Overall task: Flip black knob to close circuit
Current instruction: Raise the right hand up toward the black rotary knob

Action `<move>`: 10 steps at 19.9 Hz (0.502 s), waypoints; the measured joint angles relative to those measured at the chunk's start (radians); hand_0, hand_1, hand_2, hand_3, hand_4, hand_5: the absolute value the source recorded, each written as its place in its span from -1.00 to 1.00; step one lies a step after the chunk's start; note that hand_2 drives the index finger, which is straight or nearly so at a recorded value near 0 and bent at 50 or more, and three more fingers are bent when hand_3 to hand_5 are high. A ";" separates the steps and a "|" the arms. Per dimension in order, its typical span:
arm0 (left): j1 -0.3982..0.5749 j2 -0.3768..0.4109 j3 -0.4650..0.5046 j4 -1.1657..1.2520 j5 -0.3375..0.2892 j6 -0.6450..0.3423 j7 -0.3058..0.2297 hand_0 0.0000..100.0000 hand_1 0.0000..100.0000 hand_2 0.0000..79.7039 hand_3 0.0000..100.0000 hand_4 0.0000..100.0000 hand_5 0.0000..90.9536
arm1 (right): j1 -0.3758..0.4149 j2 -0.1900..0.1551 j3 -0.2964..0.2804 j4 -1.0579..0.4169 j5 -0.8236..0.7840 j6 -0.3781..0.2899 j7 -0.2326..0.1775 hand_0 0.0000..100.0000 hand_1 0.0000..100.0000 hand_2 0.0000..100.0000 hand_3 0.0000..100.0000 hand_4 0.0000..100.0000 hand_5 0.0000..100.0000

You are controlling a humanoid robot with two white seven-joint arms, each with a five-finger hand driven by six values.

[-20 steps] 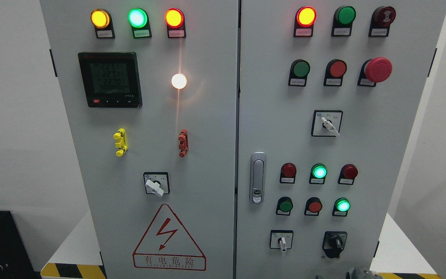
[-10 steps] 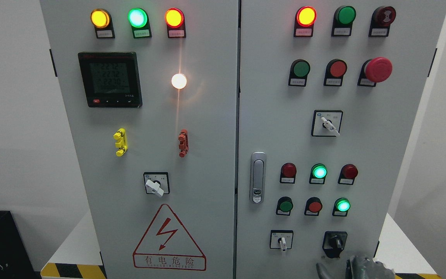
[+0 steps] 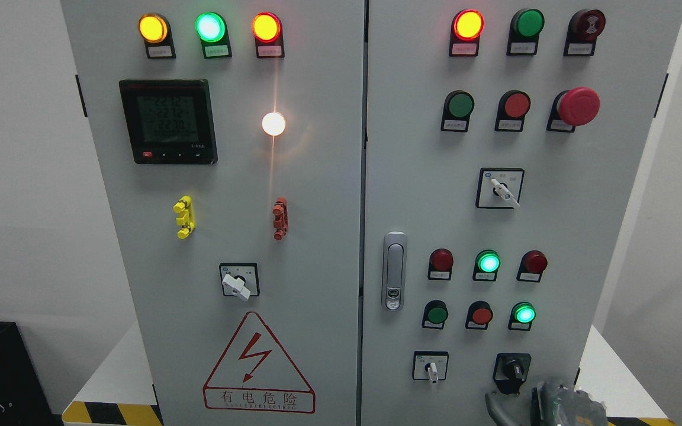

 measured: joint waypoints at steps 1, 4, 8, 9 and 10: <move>0.000 0.000 0.000 0.000 0.000 0.000 0.000 -0.76 0.11 -1.00 -1.00 -1.00 -1.00 | -0.003 0.000 0.000 0.000 0.000 0.001 0.002 -1.00 -1.00 0.80 1.00 0.99 1.00; 0.000 0.000 0.000 0.000 0.000 0.000 0.000 -0.76 0.11 -1.00 -1.00 -1.00 -1.00 | -0.013 0.000 -0.002 0.000 0.002 0.003 0.008 -1.00 -1.00 0.80 1.00 1.00 1.00; 0.000 0.000 0.000 0.000 0.000 0.000 0.000 -0.76 0.11 -1.00 -1.00 -1.00 -1.00 | -0.021 0.000 -0.004 0.001 0.002 0.003 0.009 -1.00 -1.00 0.80 1.00 1.00 1.00; 0.000 0.000 0.000 0.000 0.000 0.000 0.001 -0.76 0.11 -1.00 -1.00 -1.00 -1.00 | -0.023 0.000 -0.005 0.001 0.002 0.003 0.009 -1.00 -1.00 0.80 1.00 1.00 1.00; 0.000 0.000 0.000 0.000 0.000 0.000 0.001 -0.76 0.11 -1.00 -1.00 -1.00 -1.00 | -0.024 0.000 -0.006 0.001 0.002 0.003 0.009 -1.00 -1.00 0.80 1.00 1.00 1.00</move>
